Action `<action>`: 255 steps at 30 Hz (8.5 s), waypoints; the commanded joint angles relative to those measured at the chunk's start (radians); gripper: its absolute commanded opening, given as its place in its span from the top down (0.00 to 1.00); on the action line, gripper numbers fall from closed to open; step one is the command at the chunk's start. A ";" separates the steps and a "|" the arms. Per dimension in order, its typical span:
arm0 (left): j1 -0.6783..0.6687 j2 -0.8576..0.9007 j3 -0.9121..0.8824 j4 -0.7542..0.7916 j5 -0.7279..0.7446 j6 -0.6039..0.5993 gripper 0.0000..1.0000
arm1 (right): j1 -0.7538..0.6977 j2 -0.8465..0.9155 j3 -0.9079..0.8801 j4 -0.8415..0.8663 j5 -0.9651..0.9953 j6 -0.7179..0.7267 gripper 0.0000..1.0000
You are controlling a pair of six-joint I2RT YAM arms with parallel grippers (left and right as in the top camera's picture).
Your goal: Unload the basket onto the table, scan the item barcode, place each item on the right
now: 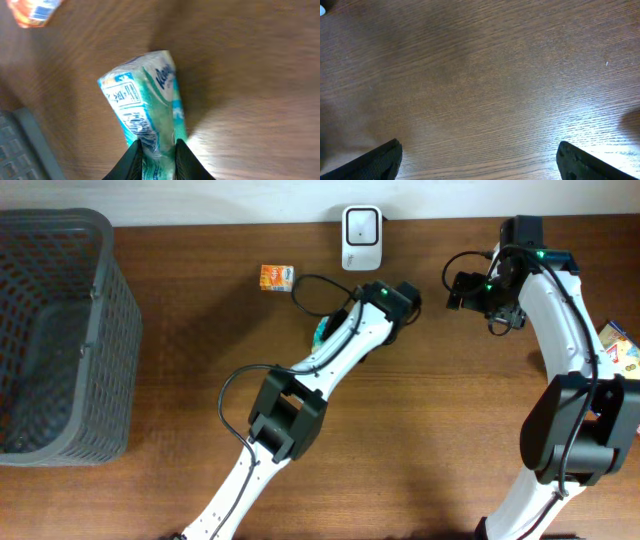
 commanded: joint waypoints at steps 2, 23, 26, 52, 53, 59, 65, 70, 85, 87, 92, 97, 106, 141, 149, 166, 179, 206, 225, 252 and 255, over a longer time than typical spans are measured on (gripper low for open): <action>-0.009 0.008 -0.004 0.001 0.072 -0.011 0.76 | 0.005 0.006 -0.002 -0.002 0.016 0.004 0.01; 0.208 0.007 0.191 -0.079 0.348 0.008 0.65 | 0.005 0.006 -0.002 -0.002 0.016 0.004 0.01; 0.303 0.007 0.191 -0.071 0.642 0.101 0.69 | 0.005 0.006 -0.002 -0.003 0.016 0.004 0.02; 0.360 0.112 0.155 -0.066 0.906 0.200 1.00 | 0.005 0.006 -0.002 -0.002 0.016 0.004 0.01; 0.360 0.116 0.155 -0.063 0.906 0.200 1.00 | 0.005 0.006 -0.002 -0.003 0.016 0.004 0.01; 0.360 0.130 0.155 -0.029 0.701 0.116 1.00 | 0.005 0.006 -0.002 -0.003 0.016 0.003 0.01; 0.360 0.130 0.155 0.017 0.642 0.109 1.00 | 0.005 0.006 -0.002 -0.003 0.016 0.004 0.01; 0.360 0.137 0.155 0.020 0.643 0.109 1.00 | 0.005 0.006 -0.002 -0.003 0.016 0.004 0.02; 0.369 0.039 0.357 -0.099 0.813 0.110 1.00 | 0.005 0.006 -0.002 -0.003 0.016 0.004 0.01; 0.362 0.041 0.329 -0.101 0.816 0.111 1.00 | 0.005 0.006 -0.002 -0.002 0.016 0.004 0.01; 0.338 0.041 0.177 -0.075 0.812 0.111 1.00 | 0.005 0.006 -0.002 -0.002 0.016 0.004 0.01; 0.339 0.041 0.050 0.006 0.812 0.110 1.00 | 0.005 0.006 -0.002 -0.003 0.016 0.004 0.01; 0.339 0.041 -0.053 0.076 0.759 0.110 1.00 | 0.005 0.006 -0.002 -0.002 0.016 0.004 0.02; 0.385 -0.012 0.206 -0.102 0.695 0.111 0.01 | 0.100 0.014 -0.036 -0.007 -0.428 0.007 0.01; 0.437 -0.012 0.206 -0.099 0.694 0.089 0.01 | 0.309 0.014 -0.301 0.301 -0.393 0.242 0.44; 0.470 -0.012 0.206 -0.109 0.677 0.088 0.01 | 0.514 0.022 -0.422 0.623 -0.140 0.506 0.50; 0.469 -0.012 0.206 -0.108 0.653 0.088 0.01 | 0.512 0.088 -0.426 0.648 -0.177 0.506 0.64; 0.469 -0.012 0.206 -0.114 0.653 0.088 0.01 | 0.516 0.067 -0.158 -0.074 0.682 0.179 0.96; 0.469 -0.012 0.206 -0.119 0.654 0.088 0.01 | 0.608 0.105 -0.240 -0.022 0.665 0.178 0.96; 0.453 -0.012 0.206 -0.161 1.114 0.338 0.34 | 0.309 0.104 0.080 -0.233 0.002 0.062 0.34; 0.410 -0.012 0.206 -0.164 1.160 0.340 0.82 | 0.179 0.105 0.079 -0.241 -0.080 0.029 0.01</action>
